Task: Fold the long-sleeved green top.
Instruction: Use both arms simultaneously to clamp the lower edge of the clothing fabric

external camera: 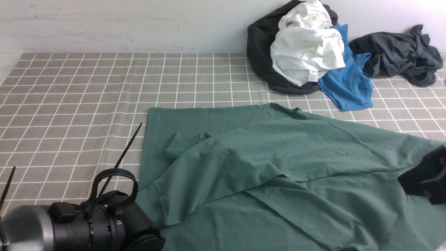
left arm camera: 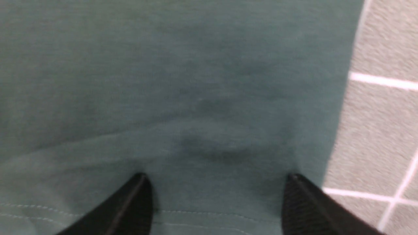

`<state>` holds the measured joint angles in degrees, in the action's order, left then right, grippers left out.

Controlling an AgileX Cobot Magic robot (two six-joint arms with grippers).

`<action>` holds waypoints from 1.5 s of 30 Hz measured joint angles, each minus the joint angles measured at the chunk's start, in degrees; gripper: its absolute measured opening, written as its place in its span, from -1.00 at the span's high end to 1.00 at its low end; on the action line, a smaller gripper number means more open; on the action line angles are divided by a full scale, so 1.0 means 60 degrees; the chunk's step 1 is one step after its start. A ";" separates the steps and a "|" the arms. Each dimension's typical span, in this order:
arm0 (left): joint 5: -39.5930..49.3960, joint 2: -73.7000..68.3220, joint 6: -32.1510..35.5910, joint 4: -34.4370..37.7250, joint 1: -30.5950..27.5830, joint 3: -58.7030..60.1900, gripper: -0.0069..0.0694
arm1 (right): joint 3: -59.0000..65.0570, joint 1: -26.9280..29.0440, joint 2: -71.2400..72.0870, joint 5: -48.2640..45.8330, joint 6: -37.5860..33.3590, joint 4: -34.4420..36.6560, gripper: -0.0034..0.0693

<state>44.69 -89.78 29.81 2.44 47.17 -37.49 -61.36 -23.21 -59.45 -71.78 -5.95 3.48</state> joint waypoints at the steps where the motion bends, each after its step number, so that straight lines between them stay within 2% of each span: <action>1: -0.0072 -0.0012 -0.0292 -0.0066 0.0000 0.0000 -0.10 | 0.0000 0.0000 0.0000 0.0000 0.0000 0.0000 -0.02; 5: -0.0158 -0.0012 -0.0482 -0.0073 0.0000 -0.0015 0.49 | 0.0000 0.0000 0.0000 0.0000 0.0000 0.0000 -0.02; 8: -0.0166 -0.0012 -0.0506 -0.0041 0.0000 -0.0015 0.76 | 0.0000 0.0000 0.0000 0.0000 0.0000 0.0000 -0.02; 19: 0.0065 0.0682 -0.0683 -0.0056 0.0000 0.0036 0.84 | 0.0000 0.0000 0.0000 -0.0003 -0.0031 0.0000 -0.02; 24: 0.0512 0.1520 -0.1206 -0.0284 -0.0597 -0.0112 0.83 | 0.0000 0.0000 0.0000 -0.0003 -0.0038 0.0000 -0.02; 28: 0.0950 0.1543 -0.0988 -0.0268 -0.0959 -0.0157 0.82 | 0.0000 0.0000 0.0000 -0.0003 -0.0038 0.0021 -0.02; 32: 0.0944 0.1543 -0.0586 -0.0005 -0.0966 -0.0157 0.69 | 0.0000 0.0000 0.0000 -0.0003 -0.0139 0.0146 -0.02; 38: 0.0789 0.1543 -0.0387 -0.0079 -0.0966 -0.0157 0.08 | 0.0000 0.0000 0.0000 -0.0003 -0.0180 0.0240 -0.02; 43: 0.0769 0.1153 -0.0318 -0.0084 -0.0966 -0.0157 -0.49 | 0.0000 0.0000 0.0000 -0.0003 -0.0209 0.0245 -0.02; 45: 0.0677 0.0727 -0.0231 -0.0084 -0.0966 -0.0157 -0.57 | 0.0000 0.0000 0.0000 -0.0003 -0.0209 0.0245 -0.02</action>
<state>48.75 -85.42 28.43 1.93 41.37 -38.43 -61.36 -23.21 -59.45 -71.79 -7.21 4.95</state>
